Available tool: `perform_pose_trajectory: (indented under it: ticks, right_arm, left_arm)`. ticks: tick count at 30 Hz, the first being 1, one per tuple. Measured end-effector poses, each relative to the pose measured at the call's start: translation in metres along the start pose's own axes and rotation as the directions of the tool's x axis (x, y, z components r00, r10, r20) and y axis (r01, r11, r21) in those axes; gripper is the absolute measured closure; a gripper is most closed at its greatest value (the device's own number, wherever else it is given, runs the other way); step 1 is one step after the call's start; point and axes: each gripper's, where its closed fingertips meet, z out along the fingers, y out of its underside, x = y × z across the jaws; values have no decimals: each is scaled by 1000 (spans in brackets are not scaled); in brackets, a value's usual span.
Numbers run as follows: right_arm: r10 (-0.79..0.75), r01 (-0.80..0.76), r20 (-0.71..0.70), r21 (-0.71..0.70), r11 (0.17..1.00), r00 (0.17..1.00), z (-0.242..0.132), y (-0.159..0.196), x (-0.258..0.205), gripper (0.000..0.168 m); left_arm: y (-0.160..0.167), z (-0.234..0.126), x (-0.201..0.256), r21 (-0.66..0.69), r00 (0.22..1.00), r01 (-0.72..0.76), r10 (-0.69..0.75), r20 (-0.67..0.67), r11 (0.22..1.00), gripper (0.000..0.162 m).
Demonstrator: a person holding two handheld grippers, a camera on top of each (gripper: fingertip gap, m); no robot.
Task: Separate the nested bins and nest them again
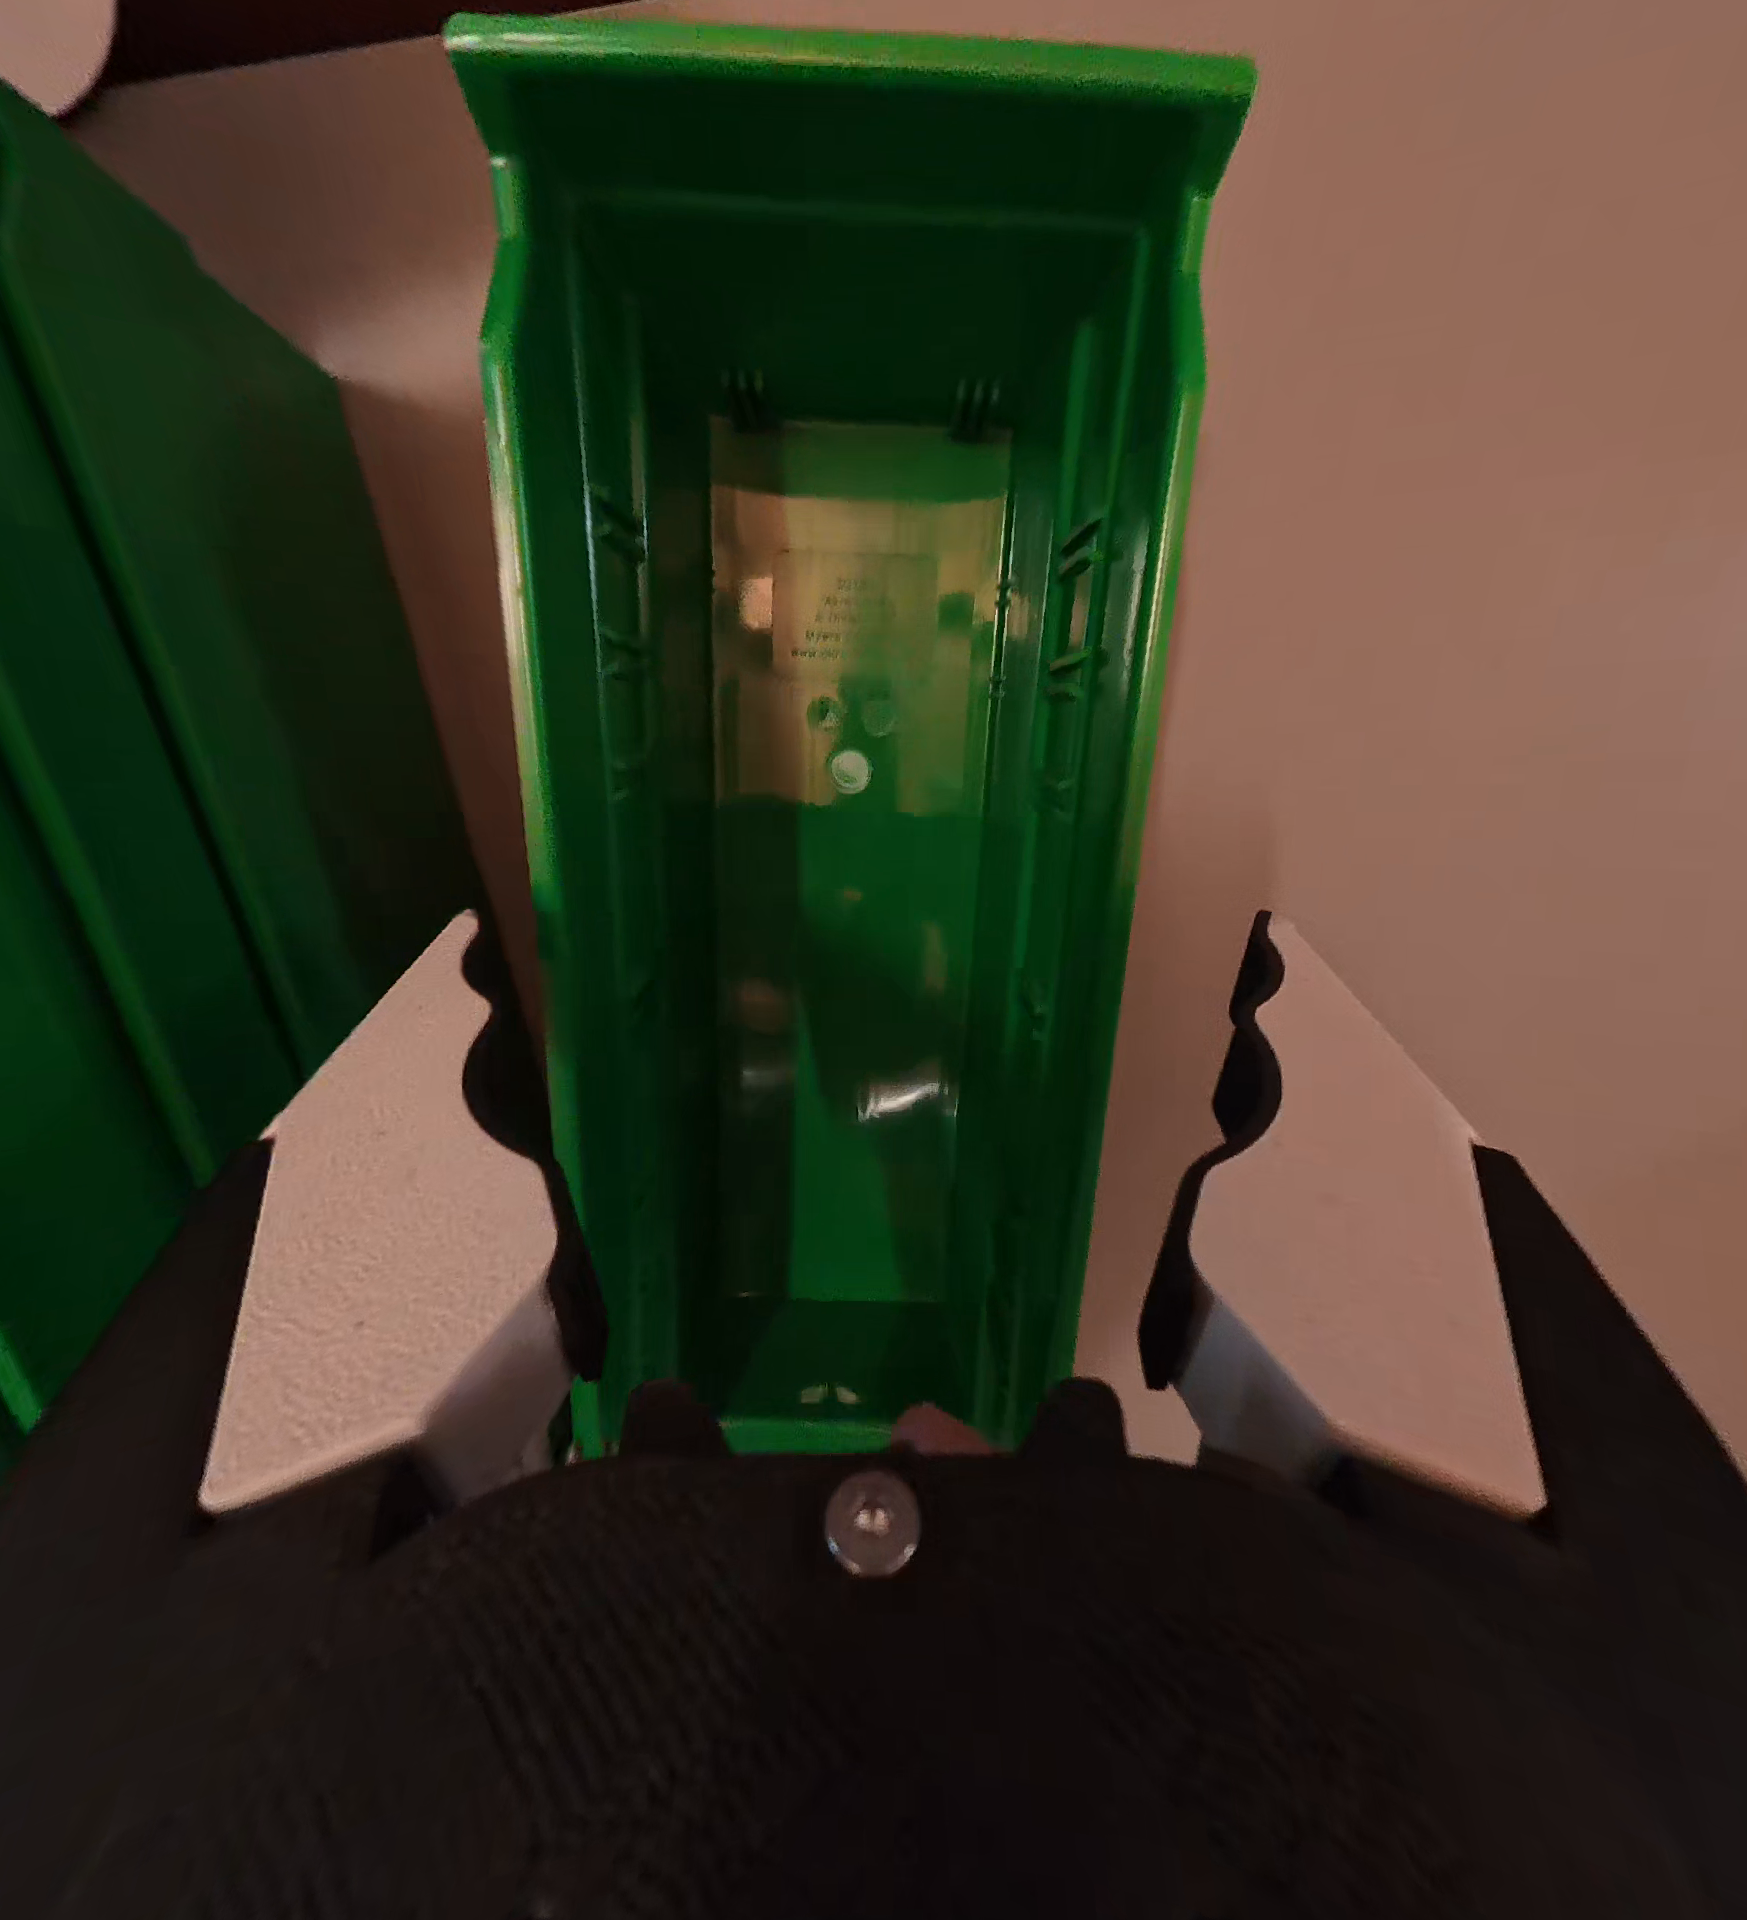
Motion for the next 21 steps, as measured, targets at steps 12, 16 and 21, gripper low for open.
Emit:
perform_pose_trajectory:
  ticks: [12,16,21]
  right_arm:
    - [76,-76,33,-9,997,997,29,-2,-5,33]
    - [81,-82,41,13,997,996,30,-6,-4,34]
    - [59,-61,59,36,997,997,27,-10,-4,52]
  left_arm:
    - [3,2,-7,-6,1000,17,-17,7,1000,119]
    - [3,3,-8,-8,1000,19,-19,8,1000,119]
    - [4,3,-8,-9,1000,20,-20,8,1000,119]
